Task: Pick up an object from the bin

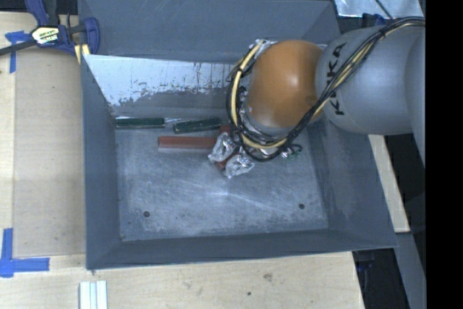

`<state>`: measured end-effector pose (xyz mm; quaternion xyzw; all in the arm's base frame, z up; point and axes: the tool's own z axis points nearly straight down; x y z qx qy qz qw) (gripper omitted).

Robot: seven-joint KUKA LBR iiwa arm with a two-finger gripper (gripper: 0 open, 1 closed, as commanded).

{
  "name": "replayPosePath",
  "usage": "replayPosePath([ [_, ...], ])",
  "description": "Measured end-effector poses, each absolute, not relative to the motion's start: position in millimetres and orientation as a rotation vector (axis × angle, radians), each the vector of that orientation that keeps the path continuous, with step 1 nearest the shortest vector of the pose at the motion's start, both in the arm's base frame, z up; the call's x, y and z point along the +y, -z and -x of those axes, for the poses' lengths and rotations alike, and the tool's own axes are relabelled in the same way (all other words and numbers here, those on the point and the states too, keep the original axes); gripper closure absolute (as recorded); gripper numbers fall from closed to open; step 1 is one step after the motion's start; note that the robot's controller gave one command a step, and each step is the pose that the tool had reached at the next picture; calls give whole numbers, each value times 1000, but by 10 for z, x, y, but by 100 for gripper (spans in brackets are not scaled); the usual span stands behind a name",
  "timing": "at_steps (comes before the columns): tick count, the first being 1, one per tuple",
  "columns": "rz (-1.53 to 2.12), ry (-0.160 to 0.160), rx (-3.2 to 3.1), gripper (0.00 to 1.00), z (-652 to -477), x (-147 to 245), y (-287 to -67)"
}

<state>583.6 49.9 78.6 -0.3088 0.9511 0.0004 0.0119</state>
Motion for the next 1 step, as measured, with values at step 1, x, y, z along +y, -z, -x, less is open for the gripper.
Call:
replayPosePath([
  [1, 1099, 1, 2936, 100, -5965, 560, -1053],
])
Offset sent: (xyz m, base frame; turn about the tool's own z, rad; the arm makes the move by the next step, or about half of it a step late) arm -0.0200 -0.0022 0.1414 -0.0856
